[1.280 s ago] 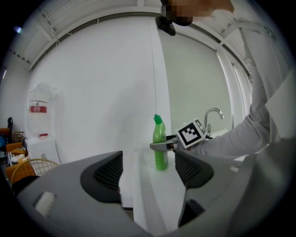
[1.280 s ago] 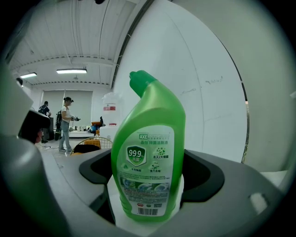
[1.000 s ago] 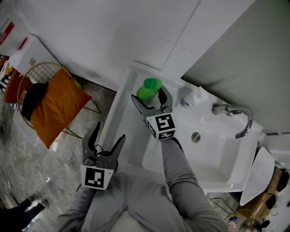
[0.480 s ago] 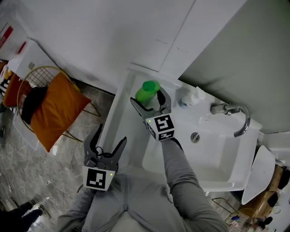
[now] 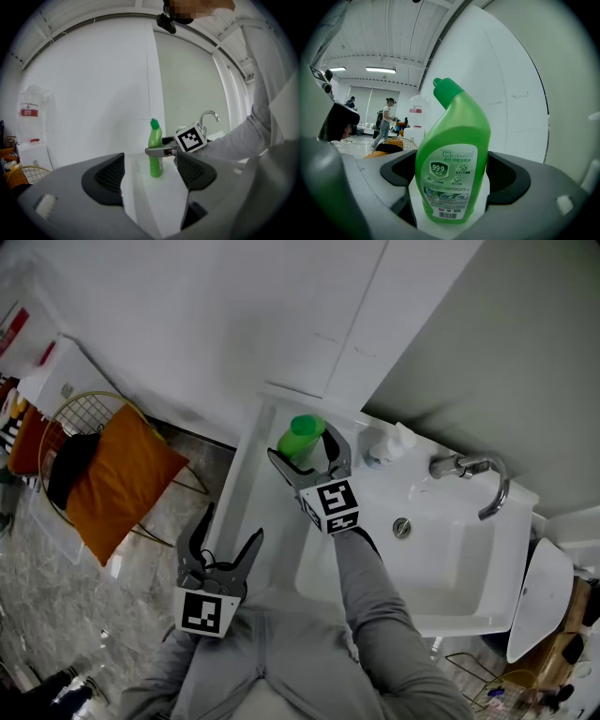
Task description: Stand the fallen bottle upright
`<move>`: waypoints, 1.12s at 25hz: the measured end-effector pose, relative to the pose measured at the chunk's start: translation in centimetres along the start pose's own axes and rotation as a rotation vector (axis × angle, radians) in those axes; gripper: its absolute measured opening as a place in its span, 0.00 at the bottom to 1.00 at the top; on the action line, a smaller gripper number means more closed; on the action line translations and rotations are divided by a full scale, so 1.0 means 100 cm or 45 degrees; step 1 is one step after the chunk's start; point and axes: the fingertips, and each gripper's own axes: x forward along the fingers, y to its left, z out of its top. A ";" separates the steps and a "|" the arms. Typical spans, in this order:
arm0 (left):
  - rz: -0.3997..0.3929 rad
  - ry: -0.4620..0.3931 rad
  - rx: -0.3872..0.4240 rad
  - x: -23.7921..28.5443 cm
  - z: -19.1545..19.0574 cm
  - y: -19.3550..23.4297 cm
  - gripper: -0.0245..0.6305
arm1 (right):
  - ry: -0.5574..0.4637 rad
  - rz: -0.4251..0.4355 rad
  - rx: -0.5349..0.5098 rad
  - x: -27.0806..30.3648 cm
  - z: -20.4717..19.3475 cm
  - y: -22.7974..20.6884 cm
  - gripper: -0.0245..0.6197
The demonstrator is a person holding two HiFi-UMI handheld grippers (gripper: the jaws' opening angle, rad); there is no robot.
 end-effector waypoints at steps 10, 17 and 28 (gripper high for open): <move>-0.016 -0.034 -0.003 -0.013 0.005 -0.008 0.62 | -0.026 -0.044 -0.039 -0.022 0.023 -0.002 0.71; -0.051 -0.068 0.005 -0.022 0.011 -0.015 0.62 | -0.069 -0.151 0.013 -0.066 0.034 -0.005 0.71; -0.111 -0.120 0.061 -0.013 0.020 -0.029 0.62 | -0.108 -0.308 0.129 -0.155 0.017 -0.006 0.71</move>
